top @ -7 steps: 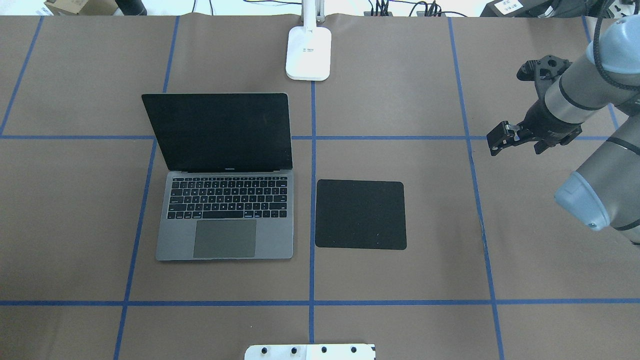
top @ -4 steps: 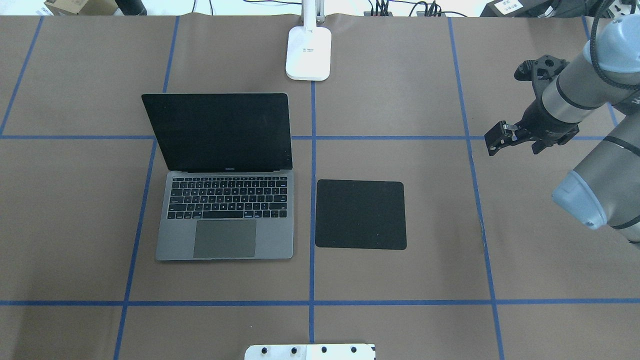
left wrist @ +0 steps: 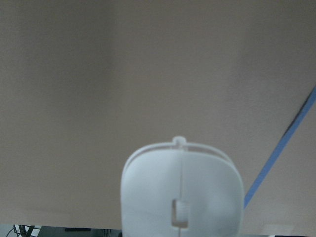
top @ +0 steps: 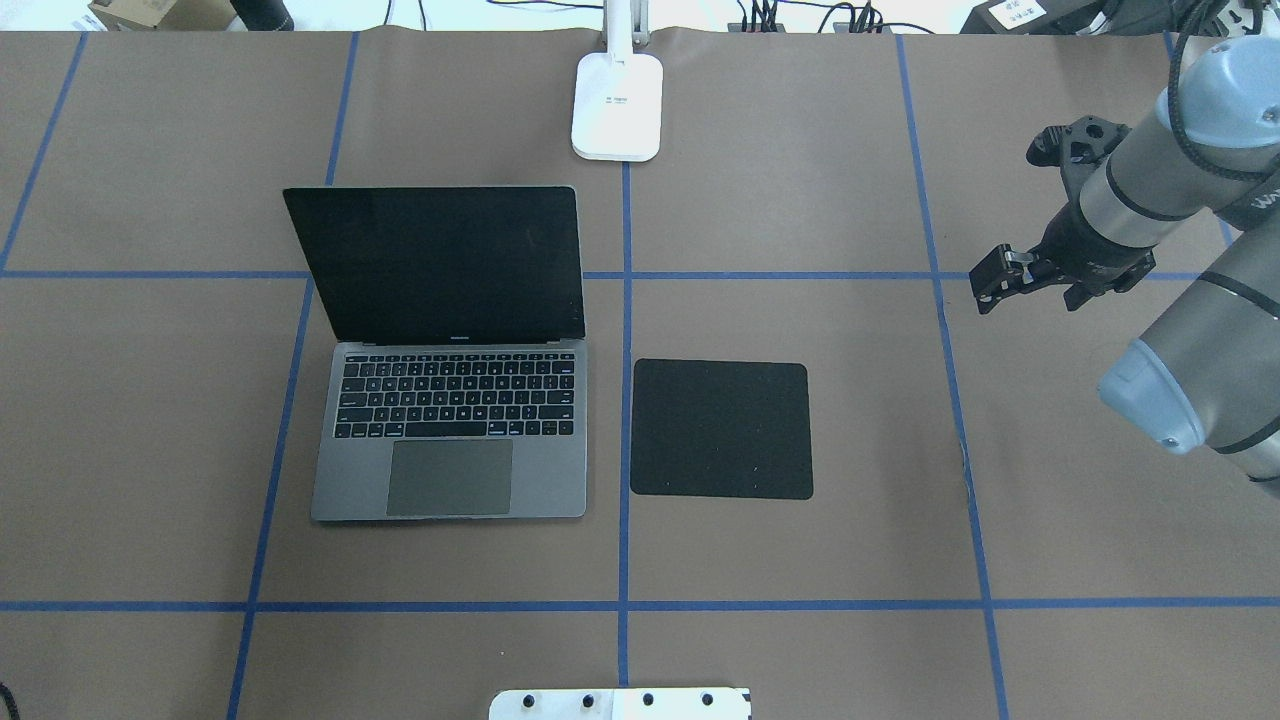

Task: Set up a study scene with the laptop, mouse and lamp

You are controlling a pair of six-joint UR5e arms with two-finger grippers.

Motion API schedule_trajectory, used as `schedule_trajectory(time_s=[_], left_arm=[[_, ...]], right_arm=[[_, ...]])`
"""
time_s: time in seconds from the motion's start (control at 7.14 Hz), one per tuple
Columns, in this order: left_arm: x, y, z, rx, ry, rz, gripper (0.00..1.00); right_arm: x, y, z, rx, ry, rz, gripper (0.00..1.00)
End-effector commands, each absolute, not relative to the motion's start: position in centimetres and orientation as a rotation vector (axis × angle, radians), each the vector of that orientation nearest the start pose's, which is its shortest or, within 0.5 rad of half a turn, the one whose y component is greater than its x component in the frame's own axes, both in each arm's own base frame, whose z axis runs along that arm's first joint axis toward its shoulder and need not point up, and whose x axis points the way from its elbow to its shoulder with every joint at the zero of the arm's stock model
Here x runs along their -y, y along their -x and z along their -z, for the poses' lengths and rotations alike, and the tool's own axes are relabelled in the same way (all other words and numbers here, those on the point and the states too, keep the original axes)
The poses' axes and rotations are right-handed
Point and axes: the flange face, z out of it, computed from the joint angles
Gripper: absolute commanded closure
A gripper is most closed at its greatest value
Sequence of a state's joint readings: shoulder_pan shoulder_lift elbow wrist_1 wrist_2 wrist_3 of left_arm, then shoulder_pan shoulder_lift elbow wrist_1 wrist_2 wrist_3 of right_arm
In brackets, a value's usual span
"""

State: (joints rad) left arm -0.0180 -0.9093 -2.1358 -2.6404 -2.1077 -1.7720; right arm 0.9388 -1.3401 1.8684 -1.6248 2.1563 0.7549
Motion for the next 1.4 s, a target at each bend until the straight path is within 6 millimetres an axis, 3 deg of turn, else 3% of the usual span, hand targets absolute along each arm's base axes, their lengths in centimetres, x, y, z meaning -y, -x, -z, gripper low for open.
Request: schedule_trajectory(time_s=[0.0, 0.28, 0.56, 0.7, 0.84, 1.26], left_arm=[[15.0, -32.4, -42.3, -0.935, 0.596, 0.007, 1.0], [19.9, -35.5, -36.3, -0.992, 0.577, 0.054, 1.0], [25.4, -39.2, -28.3, -0.979, 0.522, 0.076, 1.0], [27.8, -41.8, -23.4, -0.953, 0.511, 0.089, 1.0], [29.5, -44.5, -20.2, -0.964, 0.495, 0.091, 1.0], [33.6, -51.2, -15.6, -0.982, 0.365, 0.026, 1.0]], right_arm=[[50.3, 27.1, -41.4, 0.728, 0.019, 0.025, 0.0], [50.4, 27.1, -41.6, 0.723, 0.02, 0.026, 0.0], [50.4, 27.0, -41.6, 0.722, 0.018, 0.024, 0.0], [50.6, 26.7, -41.6, 0.72, 0.015, 0.016, 0.0], [51.1, 25.8, -41.5, 0.724, 0.008, 0.0, 0.0], [52.0, 23.4, -42.0, 0.721, 0.011, -0.044, 0.0]])
